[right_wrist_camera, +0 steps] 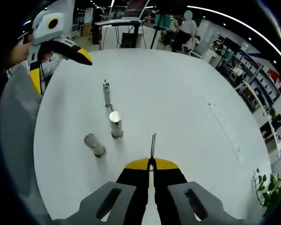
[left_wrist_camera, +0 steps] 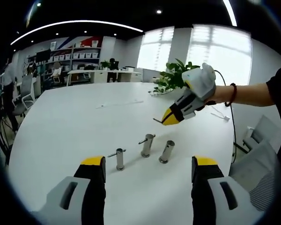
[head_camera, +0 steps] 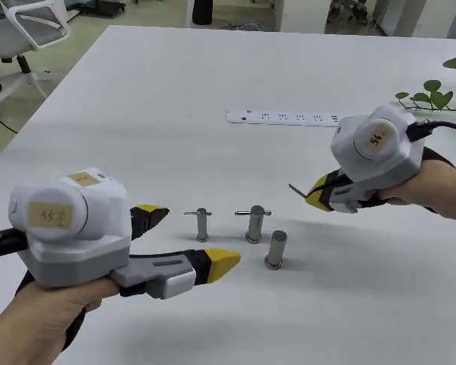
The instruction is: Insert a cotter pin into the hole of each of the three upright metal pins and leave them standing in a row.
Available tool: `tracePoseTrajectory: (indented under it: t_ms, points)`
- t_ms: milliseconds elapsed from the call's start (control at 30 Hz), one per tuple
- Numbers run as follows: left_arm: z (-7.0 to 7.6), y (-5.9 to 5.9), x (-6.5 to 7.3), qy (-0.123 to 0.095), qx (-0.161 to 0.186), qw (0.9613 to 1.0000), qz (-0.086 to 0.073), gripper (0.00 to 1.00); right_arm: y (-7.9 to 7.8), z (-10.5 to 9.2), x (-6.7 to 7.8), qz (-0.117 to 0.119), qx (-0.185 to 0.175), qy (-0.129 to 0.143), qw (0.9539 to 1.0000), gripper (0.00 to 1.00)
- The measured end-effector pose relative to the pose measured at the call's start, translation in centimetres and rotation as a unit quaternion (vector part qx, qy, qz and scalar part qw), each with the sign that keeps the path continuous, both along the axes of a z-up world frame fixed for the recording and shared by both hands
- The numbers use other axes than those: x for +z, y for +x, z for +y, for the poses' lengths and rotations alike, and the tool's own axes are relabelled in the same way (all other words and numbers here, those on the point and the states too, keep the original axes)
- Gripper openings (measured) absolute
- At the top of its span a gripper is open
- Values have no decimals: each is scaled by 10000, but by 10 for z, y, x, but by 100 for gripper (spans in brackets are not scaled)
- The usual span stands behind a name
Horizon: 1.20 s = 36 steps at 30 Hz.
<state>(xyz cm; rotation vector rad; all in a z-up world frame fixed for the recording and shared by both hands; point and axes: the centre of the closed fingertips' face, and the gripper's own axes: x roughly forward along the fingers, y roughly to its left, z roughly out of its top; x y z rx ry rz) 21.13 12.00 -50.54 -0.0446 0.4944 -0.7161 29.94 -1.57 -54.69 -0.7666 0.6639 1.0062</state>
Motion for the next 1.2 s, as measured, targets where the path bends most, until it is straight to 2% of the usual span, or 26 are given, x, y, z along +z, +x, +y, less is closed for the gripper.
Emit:
tracePoseTrajectory:
  t_ms: [200, 267, 400, 533, 733, 1067, 1200]
  points:
    - [-9, 7, 4, -174, -111, 9997, 129, 63, -17, 13, 14, -160, 201, 161, 9995, 0]
    - [-12, 7, 4, -216, -162, 9994, 200, 60, -17, 17, 17, -205, 265, 226, 9992, 0]
    - [-19, 10, 4, -192, -227, 9992, 273, 55, -25, 25, 23, -302, 412, 292, 9983, 0]
    - [-24, 14, 4, -257, -243, 9986, 401, 49, -32, 33, 26, -358, 591, 355, 9970, 0]
    - [-34, 20, 9, -470, -264, 9970, 548, 44, -42, 44, 27, -497, 957, 347, 9936, 0]
    - [-44, 18, 2, -845, -254, 9899, 1110, 32, -65, 61, 33, -543, 1413, 372, 9878, 0]
    - [-45, 18, 4, -1014, -224, 9875, 1186, 28, -70, 64, 33, -610, 1582, 305, 9851, 0]
